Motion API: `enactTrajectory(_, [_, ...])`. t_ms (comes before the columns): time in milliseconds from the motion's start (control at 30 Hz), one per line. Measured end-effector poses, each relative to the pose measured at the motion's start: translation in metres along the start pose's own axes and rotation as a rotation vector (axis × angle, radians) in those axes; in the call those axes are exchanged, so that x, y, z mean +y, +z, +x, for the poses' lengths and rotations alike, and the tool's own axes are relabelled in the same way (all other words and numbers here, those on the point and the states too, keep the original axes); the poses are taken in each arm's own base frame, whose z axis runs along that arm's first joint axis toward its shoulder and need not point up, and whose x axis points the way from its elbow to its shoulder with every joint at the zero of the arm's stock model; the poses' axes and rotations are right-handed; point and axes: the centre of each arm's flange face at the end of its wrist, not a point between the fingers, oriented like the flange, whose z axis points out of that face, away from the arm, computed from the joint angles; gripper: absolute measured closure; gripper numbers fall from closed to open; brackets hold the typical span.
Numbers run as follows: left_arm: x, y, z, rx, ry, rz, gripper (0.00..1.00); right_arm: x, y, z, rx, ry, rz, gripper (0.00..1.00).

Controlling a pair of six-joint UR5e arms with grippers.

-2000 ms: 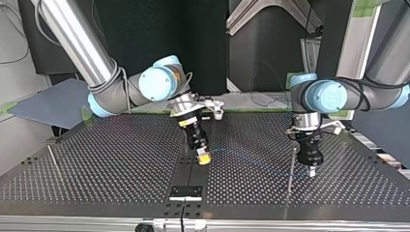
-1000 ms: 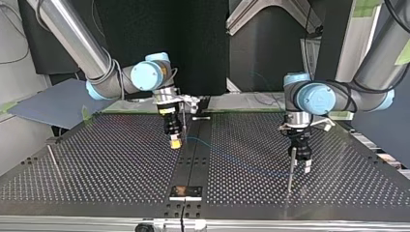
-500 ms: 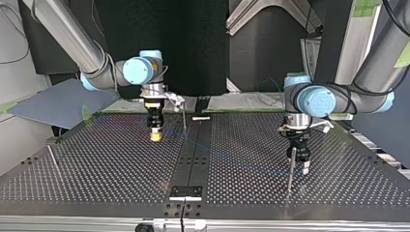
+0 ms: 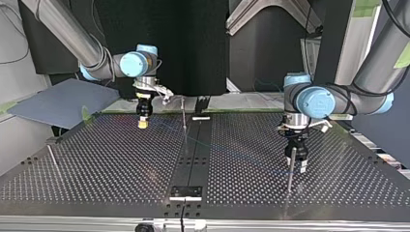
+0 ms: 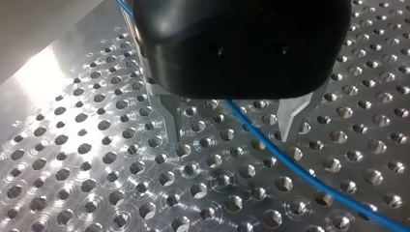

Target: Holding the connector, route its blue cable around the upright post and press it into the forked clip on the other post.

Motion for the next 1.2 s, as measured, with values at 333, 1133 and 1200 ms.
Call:
enactTrajectory(333, [0.000, 0.000, 0.001, 0.002, -0.004, 0.000, 0.00, 0.014, -0.021, -0.071, -0.078, 0.003, -0.052, 1.00])
enactTrajectory(1133, [0.000, -0.001, 0.001, 0.005, -0.004, -0.002, 0.00, 0.055, -0.101, -0.223, -0.262, 0.037, -0.046, 1.00])
enactTrajectory(1200, [0.000, -0.001, 0.001, 0.005, -0.004, -0.002, 0.00, 0.059, -0.109, -0.234, -0.279, 0.039, -0.046, 1.00])
